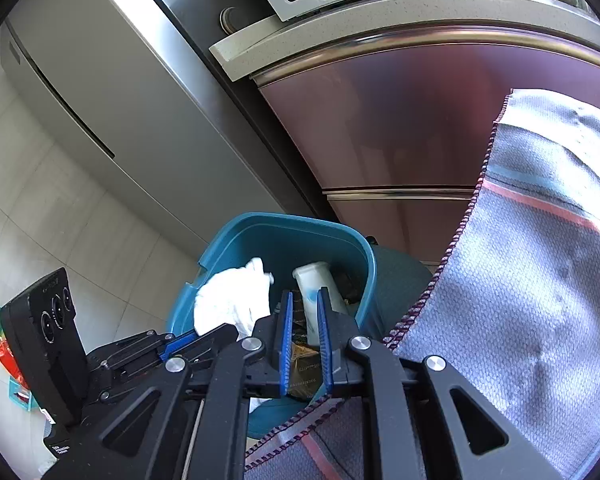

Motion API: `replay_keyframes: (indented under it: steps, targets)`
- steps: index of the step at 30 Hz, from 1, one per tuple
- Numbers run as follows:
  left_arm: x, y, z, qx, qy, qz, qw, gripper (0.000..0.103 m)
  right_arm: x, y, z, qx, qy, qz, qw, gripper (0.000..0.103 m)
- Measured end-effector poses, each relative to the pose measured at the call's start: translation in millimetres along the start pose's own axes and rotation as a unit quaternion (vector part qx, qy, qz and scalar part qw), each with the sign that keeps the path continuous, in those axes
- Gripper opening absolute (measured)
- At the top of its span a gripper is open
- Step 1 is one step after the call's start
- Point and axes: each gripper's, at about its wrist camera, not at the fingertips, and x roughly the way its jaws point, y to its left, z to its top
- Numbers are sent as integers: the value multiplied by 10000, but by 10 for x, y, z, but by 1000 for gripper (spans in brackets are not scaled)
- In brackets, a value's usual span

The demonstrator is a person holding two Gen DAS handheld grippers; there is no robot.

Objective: Collect trash
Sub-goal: 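Open the left gripper over the wastebasket while the right gripper releases the yogurt cup, then move both open tools back over the table toward the orange peels and wrapper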

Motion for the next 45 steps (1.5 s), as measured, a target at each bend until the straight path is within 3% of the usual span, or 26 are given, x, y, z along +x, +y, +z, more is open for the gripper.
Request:
replay_keyframes:
  steps: [9, 13, 24, 38, 45]
  targets:
    - [-33, -21, -39, 34, -70, 37, 10000, 12, -103, -50, -68, 41, -81, 47, 9999, 21]
    - [-93, -63, -53, 90, -142, 100, 9998, 23, -153, -57, -104, 34, -97, 69, 9999, 23]
    - [-360, -167, -71, 203, -411, 119, 9989, 28, -465, -70, -294, -45, -295, 107, 9995, 34]
    - [-993, -707, -199, 670, -941, -305, 9928, 36, -1288, -131, -680, -411, -990, -230, 9940, 54]
    - [-1087, -1127, -323, 964, -948, -664, 9886, 37, -1662, -380, -956, -335, -1221, -662, 9897, 56]
